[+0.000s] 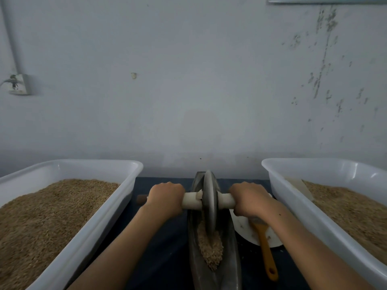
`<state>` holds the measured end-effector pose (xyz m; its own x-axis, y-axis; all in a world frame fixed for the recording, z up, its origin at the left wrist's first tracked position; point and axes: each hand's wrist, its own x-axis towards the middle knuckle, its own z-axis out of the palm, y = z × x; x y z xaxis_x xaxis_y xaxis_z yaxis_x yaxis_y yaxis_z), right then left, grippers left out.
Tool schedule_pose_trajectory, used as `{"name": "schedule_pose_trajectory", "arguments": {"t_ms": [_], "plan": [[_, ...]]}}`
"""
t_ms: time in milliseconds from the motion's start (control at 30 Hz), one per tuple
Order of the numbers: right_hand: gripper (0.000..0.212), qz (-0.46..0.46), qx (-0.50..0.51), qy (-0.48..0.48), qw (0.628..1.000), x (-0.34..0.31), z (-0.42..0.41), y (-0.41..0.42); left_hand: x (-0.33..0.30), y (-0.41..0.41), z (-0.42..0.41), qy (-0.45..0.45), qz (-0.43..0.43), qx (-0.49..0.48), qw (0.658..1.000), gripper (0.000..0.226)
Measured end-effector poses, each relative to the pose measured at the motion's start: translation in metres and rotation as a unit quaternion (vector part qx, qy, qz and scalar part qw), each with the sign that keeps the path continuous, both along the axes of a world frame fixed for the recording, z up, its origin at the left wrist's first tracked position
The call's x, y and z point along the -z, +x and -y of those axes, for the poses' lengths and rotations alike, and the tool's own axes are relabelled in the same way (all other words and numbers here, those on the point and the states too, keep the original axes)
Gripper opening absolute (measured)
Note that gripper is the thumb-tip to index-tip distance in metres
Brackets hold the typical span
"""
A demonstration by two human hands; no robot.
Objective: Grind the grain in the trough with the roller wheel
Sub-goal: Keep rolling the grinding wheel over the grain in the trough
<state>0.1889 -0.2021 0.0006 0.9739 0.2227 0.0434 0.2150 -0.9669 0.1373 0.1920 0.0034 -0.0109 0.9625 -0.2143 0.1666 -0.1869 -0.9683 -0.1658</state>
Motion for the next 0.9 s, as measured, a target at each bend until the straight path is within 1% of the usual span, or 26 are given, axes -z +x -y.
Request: {"name": "schedule_pose_trajectory", "arguments": {"t_ms": [100, 167, 200, 267, 333, 500, 567, 600, 667, 733, 900], "plan": [[0.036, -0.101, 0.005, 0.008, 0.995, -0.006, 0.002, -0.004, -0.006, -0.002, -0.003, 0.001, -0.102, -0.002, 0.995, 0.048], [0.039, -0.151, 0.011, 0.021, 0.988, -0.007, 0.003, -0.005, -0.008, -0.003, -0.003, 0.003, -0.137, -0.007, 0.991, 0.052], [0.04, -0.158, 0.011, 0.022, 0.987, -0.007, 0.002, -0.005, -0.008, -0.004, -0.003, 0.004, -0.14, -0.011, 0.99, 0.052], [0.038, -0.142, 0.01, 0.016, 0.99, -0.007, 0.001, -0.005, -0.007, -0.004, -0.002, 0.0, -0.128, -0.016, 0.992, 0.051], [0.035, -0.106, 0.007, 0.005, 0.994, -0.007, 0.0, -0.003, -0.005, -0.003, 0.0, 0.0, -0.093, -0.019, 0.995, 0.047], [0.022, 0.031, 0.002, 0.006, 0.999, 0.001, -0.002, 0.0, 0.004, 0.0, 0.004, -0.009, 0.054, -0.015, 0.998, 0.027], [0.019, 0.074, -0.001, 0.017, 0.997, 0.006, -0.003, 0.002, 0.008, 0.0, 0.004, -0.028, 0.093, -0.007, 0.995, 0.024], [0.019, 0.08, 0.0, 0.02, 0.997, 0.006, -0.004, 0.002, 0.01, 0.0, 0.004, -0.033, 0.101, -0.005, 0.994, 0.023], [0.022, 0.069, 0.001, 0.016, 0.998, 0.006, -0.004, 0.002, 0.01, 0.001, 0.002, -0.032, 0.096, -0.002, 0.995, 0.024], [0.026, 0.038, -0.003, 0.005, 0.999, 0.002, -0.003, 0.001, 0.008, 0.002, 0.001, -0.018, 0.067, 0.002, 0.998, 0.027], [0.036, -0.091, -0.001, 0.0, 0.996, -0.005, 0.002, -0.002, -0.002, -0.001, -0.002, 0.023, -0.033, 0.014, 0.999, 0.039]]}}
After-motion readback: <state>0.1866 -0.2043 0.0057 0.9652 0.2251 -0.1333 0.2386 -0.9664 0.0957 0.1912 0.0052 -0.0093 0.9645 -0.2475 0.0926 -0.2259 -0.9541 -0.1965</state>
